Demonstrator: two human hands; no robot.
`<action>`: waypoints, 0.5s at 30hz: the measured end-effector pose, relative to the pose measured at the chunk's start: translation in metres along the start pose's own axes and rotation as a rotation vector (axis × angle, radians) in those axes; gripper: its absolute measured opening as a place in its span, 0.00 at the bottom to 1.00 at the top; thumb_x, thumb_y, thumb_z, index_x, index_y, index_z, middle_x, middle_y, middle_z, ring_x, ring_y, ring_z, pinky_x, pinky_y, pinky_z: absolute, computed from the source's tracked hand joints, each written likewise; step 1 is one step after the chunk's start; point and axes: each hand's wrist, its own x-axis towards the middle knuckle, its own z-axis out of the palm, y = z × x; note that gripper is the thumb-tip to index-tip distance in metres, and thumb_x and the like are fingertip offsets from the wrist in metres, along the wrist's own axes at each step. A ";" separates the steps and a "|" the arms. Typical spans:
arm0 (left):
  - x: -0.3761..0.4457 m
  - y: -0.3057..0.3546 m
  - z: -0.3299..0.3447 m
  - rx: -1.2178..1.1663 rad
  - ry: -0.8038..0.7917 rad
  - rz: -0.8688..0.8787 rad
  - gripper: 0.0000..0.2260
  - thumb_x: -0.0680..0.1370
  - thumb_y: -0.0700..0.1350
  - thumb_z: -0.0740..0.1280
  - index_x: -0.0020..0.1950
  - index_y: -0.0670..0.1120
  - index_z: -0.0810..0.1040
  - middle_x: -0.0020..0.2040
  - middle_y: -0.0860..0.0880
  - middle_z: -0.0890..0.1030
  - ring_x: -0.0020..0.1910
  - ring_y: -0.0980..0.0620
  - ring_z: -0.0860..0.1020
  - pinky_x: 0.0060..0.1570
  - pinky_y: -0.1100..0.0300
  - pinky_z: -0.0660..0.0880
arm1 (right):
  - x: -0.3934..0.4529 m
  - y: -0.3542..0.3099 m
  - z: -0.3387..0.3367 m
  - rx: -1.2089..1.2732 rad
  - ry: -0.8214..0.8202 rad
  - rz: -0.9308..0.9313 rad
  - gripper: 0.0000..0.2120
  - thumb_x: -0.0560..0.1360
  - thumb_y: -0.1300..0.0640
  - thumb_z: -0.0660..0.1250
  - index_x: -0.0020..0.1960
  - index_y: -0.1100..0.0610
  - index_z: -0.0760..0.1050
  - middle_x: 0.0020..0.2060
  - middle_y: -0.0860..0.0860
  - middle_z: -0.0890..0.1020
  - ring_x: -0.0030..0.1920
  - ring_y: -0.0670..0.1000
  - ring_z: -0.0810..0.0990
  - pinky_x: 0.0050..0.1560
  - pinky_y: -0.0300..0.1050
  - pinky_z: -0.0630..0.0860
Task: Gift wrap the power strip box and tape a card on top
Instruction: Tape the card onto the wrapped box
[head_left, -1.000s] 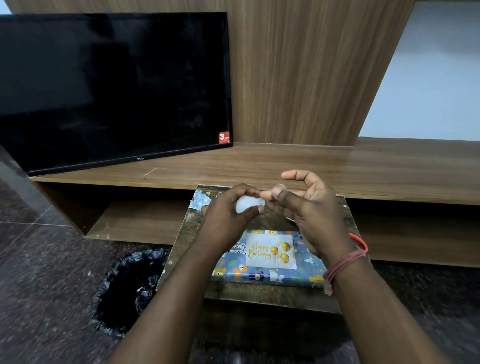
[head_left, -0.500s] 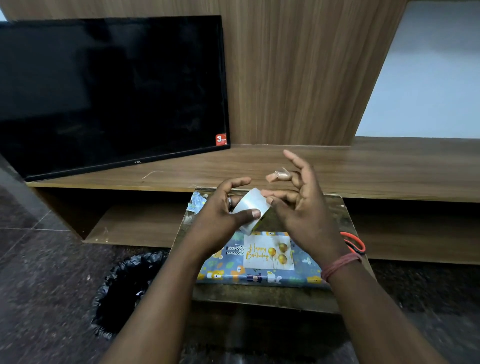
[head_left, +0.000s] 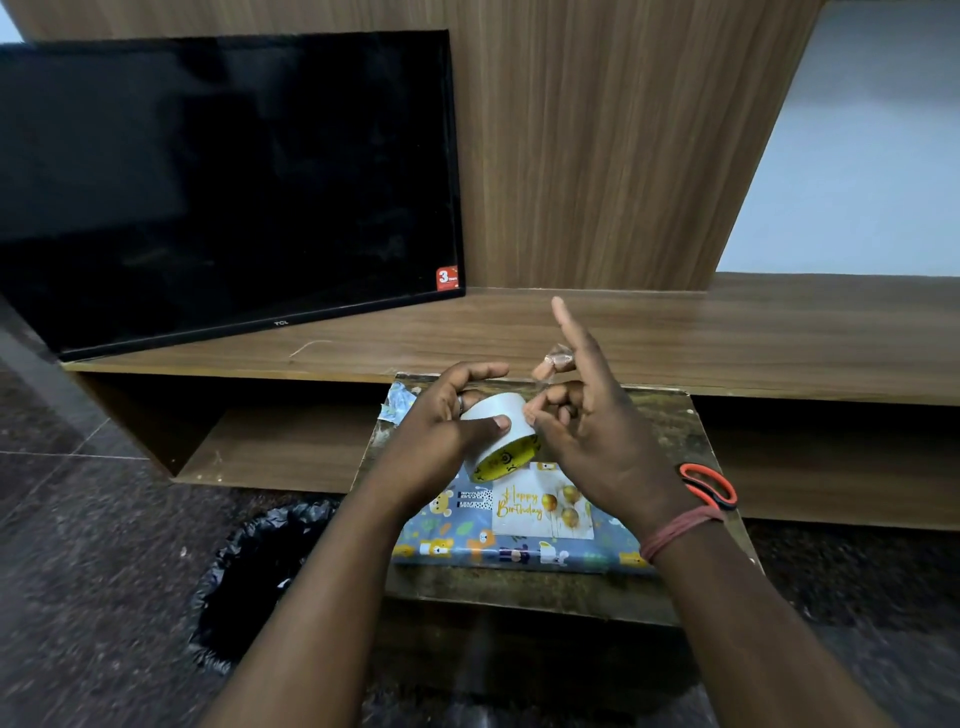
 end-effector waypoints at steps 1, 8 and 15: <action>0.000 -0.001 0.000 -0.003 0.002 -0.003 0.21 0.79 0.32 0.68 0.68 0.50 0.76 0.52 0.40 0.85 0.49 0.45 0.84 0.44 0.55 0.80 | 0.000 0.001 0.000 0.007 -0.012 0.009 0.45 0.78 0.67 0.67 0.79 0.33 0.49 0.55 0.51 0.75 0.46 0.55 0.79 0.52 0.42 0.75; 0.001 -0.003 0.006 0.015 0.043 0.017 0.18 0.78 0.31 0.69 0.65 0.48 0.78 0.51 0.37 0.84 0.44 0.47 0.83 0.40 0.56 0.78 | 0.000 0.003 0.001 -0.039 -0.025 0.043 0.44 0.79 0.66 0.65 0.80 0.34 0.46 0.52 0.51 0.73 0.44 0.49 0.77 0.51 0.42 0.76; 0.002 -0.008 0.014 0.135 0.102 0.053 0.17 0.76 0.31 0.71 0.58 0.51 0.81 0.50 0.44 0.86 0.38 0.52 0.83 0.35 0.62 0.75 | 0.000 0.004 0.002 -0.075 -0.038 0.074 0.45 0.79 0.67 0.64 0.81 0.37 0.43 0.49 0.47 0.72 0.42 0.45 0.74 0.50 0.34 0.74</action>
